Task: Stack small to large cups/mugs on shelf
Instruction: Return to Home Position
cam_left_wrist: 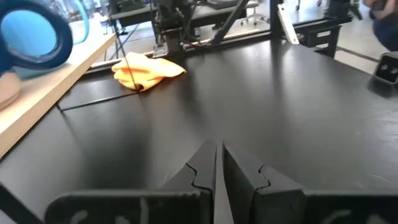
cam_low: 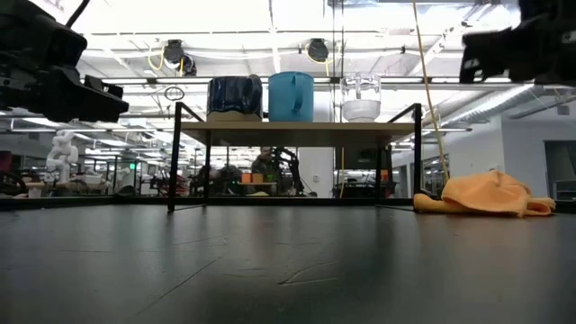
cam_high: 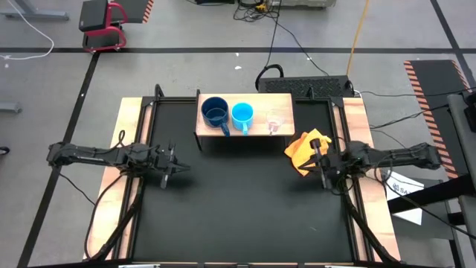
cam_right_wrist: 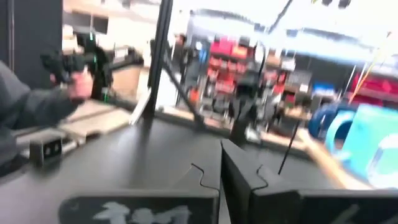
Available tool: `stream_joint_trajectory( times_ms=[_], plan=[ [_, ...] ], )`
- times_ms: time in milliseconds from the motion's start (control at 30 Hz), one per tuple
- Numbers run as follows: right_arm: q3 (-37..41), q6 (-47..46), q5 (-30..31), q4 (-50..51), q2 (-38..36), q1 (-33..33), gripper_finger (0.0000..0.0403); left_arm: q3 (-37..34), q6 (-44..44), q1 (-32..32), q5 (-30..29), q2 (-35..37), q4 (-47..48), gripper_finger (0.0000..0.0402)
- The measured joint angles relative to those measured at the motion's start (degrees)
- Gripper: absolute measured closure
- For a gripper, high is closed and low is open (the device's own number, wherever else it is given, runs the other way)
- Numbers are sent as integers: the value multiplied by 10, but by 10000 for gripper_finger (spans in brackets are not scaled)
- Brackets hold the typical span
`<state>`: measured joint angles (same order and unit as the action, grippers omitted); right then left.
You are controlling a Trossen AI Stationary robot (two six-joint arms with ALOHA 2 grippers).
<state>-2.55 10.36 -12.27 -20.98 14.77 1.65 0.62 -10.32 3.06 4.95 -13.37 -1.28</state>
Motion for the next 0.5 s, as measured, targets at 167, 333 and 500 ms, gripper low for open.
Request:
stream_joint_trajectory(
  times_ms=[167,333,500],
  plan=[
    [0,-5,0,60,-102,0,403,0,-21,29,1,9,0,371],
    [1,-35,0,115,-146,0,403,0,-43,63,-21,37,-10,371],
    [8,-53,0,129,-146,0,403,16,-65,92,-60,87,16,371]
  ],
)
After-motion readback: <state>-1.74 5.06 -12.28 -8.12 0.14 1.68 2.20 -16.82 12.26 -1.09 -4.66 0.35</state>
